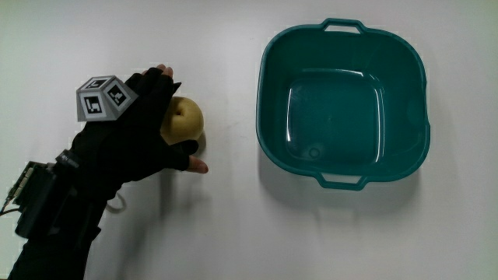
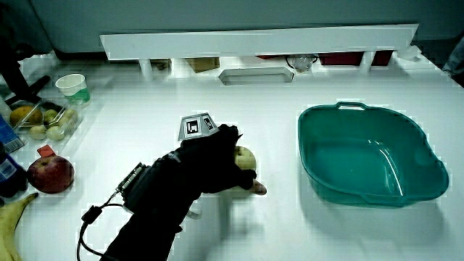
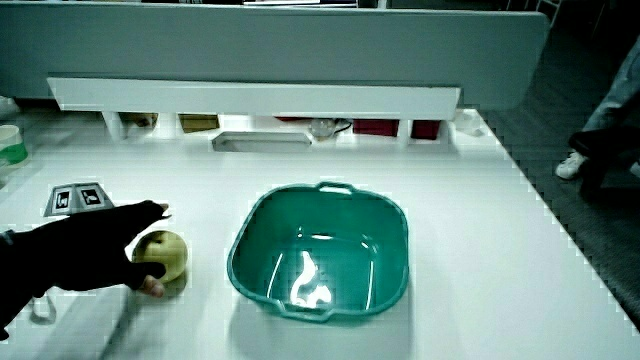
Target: Pick pear from desk
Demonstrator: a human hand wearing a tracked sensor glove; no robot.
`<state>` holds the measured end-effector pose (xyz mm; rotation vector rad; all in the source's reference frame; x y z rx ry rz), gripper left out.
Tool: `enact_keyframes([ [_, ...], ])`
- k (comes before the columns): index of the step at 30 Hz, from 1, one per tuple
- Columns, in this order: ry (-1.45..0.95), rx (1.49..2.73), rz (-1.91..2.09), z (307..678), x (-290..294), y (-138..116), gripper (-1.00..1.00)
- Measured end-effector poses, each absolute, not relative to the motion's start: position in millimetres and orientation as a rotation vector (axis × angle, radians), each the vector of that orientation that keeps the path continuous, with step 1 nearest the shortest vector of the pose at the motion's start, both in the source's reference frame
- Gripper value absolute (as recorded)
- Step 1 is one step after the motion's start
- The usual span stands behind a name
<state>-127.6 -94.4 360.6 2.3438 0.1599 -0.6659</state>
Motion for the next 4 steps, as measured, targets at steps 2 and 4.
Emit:
enact_keyframes([
  [2, 0.232, 2.347, -0.671, 363.9, -120.4, -98.4, 1.0],
  [4, 0.206, 2.34, -0.702, 355.1, -110.7, -97.6, 1.0],
])
